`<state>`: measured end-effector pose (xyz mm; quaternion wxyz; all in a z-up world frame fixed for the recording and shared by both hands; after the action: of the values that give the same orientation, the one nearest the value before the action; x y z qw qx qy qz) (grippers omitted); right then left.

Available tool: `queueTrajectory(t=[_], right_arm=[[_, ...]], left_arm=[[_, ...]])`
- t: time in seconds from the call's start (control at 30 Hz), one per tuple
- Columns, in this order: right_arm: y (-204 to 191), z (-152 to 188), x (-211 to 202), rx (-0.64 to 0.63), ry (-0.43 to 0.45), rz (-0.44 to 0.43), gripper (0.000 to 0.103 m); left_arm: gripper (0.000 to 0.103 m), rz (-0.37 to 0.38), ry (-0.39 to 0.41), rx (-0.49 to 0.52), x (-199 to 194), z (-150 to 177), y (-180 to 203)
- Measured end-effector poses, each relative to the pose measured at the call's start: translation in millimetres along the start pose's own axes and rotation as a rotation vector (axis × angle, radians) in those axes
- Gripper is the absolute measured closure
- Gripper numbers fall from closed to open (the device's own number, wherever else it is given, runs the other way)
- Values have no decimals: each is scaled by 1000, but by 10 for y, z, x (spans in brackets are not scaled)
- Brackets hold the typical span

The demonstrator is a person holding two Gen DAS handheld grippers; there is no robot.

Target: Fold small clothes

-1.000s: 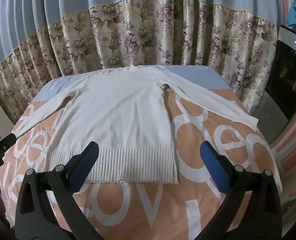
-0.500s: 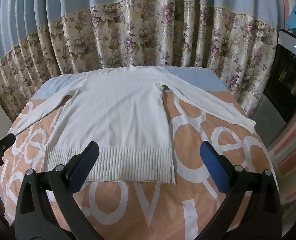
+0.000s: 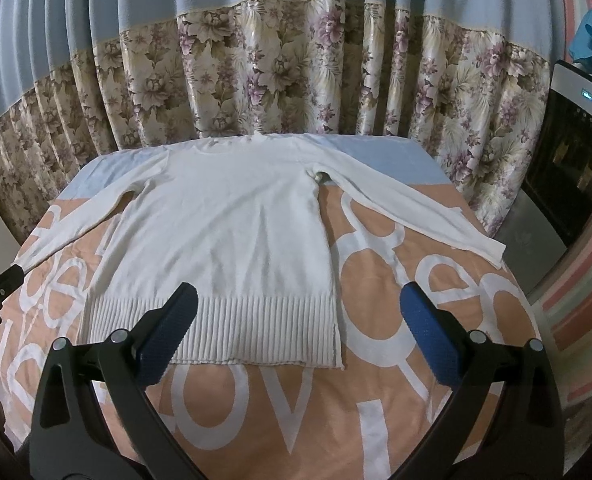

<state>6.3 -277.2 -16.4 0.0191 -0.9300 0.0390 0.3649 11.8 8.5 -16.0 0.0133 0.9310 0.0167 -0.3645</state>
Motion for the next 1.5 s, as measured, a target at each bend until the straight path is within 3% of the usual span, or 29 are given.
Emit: queueTrajectory(t=[1.5], right_arm=[[-10,-5,-18,-7,4,3,3]], left_arm=[[2,8,2,-2,-6,47,-11]])
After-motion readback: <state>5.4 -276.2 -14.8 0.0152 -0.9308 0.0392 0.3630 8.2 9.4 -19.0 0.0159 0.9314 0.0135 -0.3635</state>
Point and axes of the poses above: each gripper's, at about its wrist camera, not at the fingertips, and x roughly the way its jaws point, y to its right, z to its underside, the point moved 2 cm from there along x, roughly the way its jaws point, and after that the axes turned 1 degree about -y, right-handed, at the moved point
